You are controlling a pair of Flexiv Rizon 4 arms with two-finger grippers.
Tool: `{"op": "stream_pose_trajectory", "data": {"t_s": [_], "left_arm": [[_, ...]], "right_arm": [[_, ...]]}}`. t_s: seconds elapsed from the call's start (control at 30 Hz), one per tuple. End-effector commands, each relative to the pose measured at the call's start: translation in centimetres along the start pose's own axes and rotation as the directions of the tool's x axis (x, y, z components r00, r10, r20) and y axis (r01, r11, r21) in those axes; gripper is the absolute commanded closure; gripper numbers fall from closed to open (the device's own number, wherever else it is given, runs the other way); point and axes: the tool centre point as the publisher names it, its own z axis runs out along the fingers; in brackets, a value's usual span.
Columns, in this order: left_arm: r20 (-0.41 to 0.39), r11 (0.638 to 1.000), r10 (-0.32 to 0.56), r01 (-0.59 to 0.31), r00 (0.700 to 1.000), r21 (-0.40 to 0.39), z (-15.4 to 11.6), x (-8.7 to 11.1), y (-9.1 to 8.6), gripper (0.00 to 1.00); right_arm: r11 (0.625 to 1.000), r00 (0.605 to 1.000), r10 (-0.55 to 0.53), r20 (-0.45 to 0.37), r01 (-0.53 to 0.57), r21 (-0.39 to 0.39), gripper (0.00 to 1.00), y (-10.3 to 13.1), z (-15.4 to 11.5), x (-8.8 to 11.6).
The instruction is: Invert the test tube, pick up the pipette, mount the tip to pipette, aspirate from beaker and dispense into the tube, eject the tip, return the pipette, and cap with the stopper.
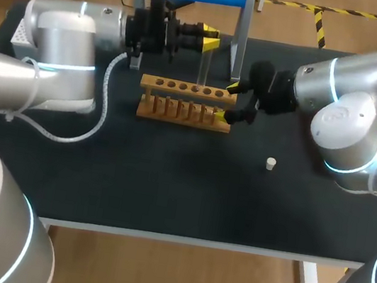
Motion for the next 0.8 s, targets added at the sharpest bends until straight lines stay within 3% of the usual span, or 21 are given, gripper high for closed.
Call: {"op": "stream_pose_trajectory", "data": {"t_s": [0.03, 0.8], "left_arm": [[-0.010, 1.000, -0.004, 0.004, 1.000, 0.006, -0.1, -0.4, 0.5, 1.00], [-0.015, 0.998, -0.060, 0.060, 0.998, 0.011, -0.3, -1.5, 2.4, 1.00]], "right_arm": [[1.000, 1.000, 0.000, -0.001, 0.000, 0.001, 0.00, 0.0, -0.1, 0.0], [1.000, 1.000, 0.000, -0.001, 0.000, 0.001, 0.00, 0.0, -0.1, 0.0]]}}
